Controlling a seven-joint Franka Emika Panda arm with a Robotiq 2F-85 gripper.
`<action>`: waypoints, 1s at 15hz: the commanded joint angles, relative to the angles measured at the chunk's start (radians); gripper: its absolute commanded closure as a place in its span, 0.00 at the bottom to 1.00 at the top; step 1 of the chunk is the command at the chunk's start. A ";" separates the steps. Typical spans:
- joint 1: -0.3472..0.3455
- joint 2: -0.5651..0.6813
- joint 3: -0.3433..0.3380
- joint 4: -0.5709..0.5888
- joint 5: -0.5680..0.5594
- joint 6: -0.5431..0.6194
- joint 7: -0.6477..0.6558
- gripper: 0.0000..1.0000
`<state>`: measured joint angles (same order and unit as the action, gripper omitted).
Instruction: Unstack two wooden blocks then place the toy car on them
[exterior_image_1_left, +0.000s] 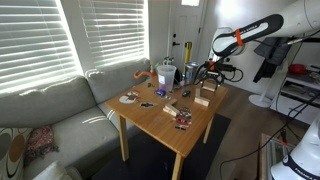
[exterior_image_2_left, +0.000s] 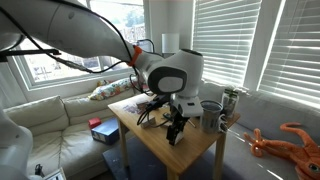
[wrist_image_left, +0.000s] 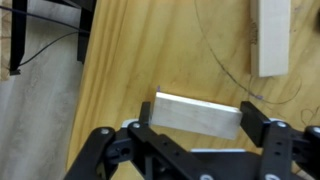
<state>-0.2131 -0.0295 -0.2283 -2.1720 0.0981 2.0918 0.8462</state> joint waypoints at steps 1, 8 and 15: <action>-0.022 -0.080 -0.011 -0.059 -0.040 0.043 -0.189 0.38; -0.023 -0.141 -0.009 -0.104 -0.044 0.048 -0.565 0.38; 0.003 -0.162 0.007 -0.126 -0.065 0.032 -0.886 0.38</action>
<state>-0.2255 -0.1531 -0.2311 -2.2665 0.0572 2.1283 0.0658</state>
